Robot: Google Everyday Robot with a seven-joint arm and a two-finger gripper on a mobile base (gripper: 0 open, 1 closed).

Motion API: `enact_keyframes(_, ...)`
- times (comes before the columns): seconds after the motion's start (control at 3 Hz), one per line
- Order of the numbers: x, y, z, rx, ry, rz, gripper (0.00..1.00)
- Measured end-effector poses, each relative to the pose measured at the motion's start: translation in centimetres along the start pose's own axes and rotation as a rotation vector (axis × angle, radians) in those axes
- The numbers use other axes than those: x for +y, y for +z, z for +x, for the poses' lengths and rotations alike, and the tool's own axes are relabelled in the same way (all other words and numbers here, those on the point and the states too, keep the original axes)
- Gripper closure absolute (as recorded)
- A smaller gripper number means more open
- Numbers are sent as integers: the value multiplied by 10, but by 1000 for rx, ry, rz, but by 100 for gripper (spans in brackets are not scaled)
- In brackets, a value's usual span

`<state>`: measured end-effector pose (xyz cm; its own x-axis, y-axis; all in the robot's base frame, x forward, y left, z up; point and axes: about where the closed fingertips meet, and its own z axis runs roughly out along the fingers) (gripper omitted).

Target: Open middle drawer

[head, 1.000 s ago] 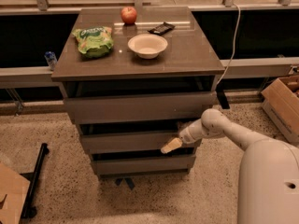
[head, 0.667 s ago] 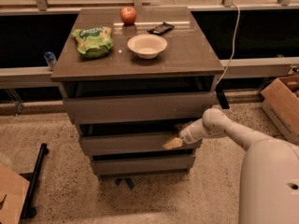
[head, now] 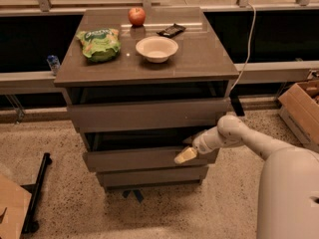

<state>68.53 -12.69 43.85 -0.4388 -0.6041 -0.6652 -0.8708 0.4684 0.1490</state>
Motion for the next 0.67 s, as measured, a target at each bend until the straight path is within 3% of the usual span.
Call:
enact_keyframes(0.33, 0, 0, 0, 0, 0, 0, 1)
enact_keyframes(0.67, 23, -5, 13, 25, 15, -17, 0)
